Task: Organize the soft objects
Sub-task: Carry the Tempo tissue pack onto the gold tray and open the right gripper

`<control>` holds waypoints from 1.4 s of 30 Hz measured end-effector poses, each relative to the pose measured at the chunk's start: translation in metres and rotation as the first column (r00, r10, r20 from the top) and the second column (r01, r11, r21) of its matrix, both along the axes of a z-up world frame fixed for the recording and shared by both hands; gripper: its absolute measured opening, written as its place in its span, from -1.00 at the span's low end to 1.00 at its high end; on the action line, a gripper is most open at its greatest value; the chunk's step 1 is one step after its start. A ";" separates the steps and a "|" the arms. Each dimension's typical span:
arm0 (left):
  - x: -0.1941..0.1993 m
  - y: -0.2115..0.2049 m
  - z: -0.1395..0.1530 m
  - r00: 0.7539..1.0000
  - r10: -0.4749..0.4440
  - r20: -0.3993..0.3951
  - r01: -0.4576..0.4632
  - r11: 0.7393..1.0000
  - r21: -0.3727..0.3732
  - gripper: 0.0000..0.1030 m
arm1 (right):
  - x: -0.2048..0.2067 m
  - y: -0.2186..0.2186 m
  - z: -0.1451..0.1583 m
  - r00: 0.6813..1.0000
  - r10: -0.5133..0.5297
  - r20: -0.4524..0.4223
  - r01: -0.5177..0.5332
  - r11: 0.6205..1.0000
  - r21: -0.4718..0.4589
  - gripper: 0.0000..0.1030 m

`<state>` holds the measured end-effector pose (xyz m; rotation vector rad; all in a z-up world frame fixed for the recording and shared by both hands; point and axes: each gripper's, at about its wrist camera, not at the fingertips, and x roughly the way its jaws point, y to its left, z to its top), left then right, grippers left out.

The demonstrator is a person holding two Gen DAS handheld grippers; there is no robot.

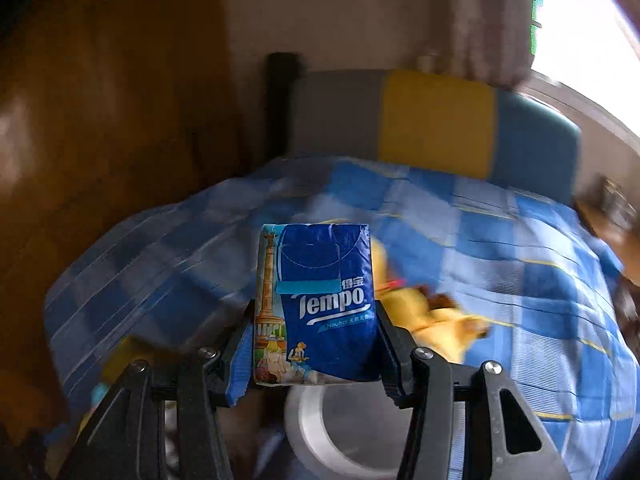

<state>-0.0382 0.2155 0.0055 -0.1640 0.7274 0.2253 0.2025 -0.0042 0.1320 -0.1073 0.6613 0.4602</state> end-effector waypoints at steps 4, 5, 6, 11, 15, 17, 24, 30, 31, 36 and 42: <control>-0.003 0.002 0.000 1.000 0.014 0.009 -0.014 1.000 0.003 0.64 | -0.039 0.040 -0.022 0.993 0.111 -0.041 -0.112 0.993 -0.022 0.01; -0.004 0.003 0.000 1.000 0.022 0.011 -0.022 1.000 0.001 0.65 | -0.048 0.047 -0.030 0.989 0.133 -0.056 -0.135 0.991 -0.026 0.01; -0.004 0.005 0.000 0.999 0.030 0.012 -0.030 1.000 -0.003 0.66 | -0.060 0.055 -0.041 0.984 0.161 -0.077 -0.164 0.986 -0.028 0.01; -0.006 0.015 0.001 0.998 0.060 0.021 -0.059 0.998 -0.020 0.68 | -0.102 0.085 -0.090 0.959 0.229 -0.169 -0.243 0.967 -0.069 0.01; -0.007 0.019 0.002 0.997 0.071 0.026 -0.070 0.997 -0.028 0.72 | -0.122 0.101 -0.134 0.944 0.221 -0.246 -0.251 0.963 -0.095 0.01; -0.007 0.020 0.003 0.997 0.073 0.034 -0.072 0.997 -0.025 0.79 | -0.122 0.107 -0.151 0.951 0.179 -0.250 -0.218 0.966 -0.136 0.01; -0.004 0.017 0.008 0.996 0.075 0.054 -0.074 0.997 -0.015 0.95 | -0.105 0.107 -0.190 0.950 0.081 -0.300 -0.139 0.974 -0.176 0.02; -0.004 0.012 0.010 0.995 0.073 0.062 -0.073 0.997 -0.011 0.99 | -0.119 0.095 -0.183 0.959 0.096 -0.266 -0.136 0.981 -0.138 0.04; -0.005 0.010 0.011 0.995 0.075 0.063 -0.075 0.997 -0.004 0.99 | -0.122 0.091 -0.180 0.962 0.094 -0.256 -0.131 0.982 -0.134 0.11; -0.004 0.004 0.013 0.996 0.072 0.057 -0.073 0.997 0.010 0.99 | -0.137 0.077 -0.157 0.978 0.085 -0.190 -0.100 0.992 -0.074 0.42; -0.001 -0.011 0.015 0.995 0.091 0.036 -0.094 0.992 0.082 0.99 | -0.157 0.056 -0.132 0.994 0.028 -0.102 -0.032 0.999 -0.039 0.45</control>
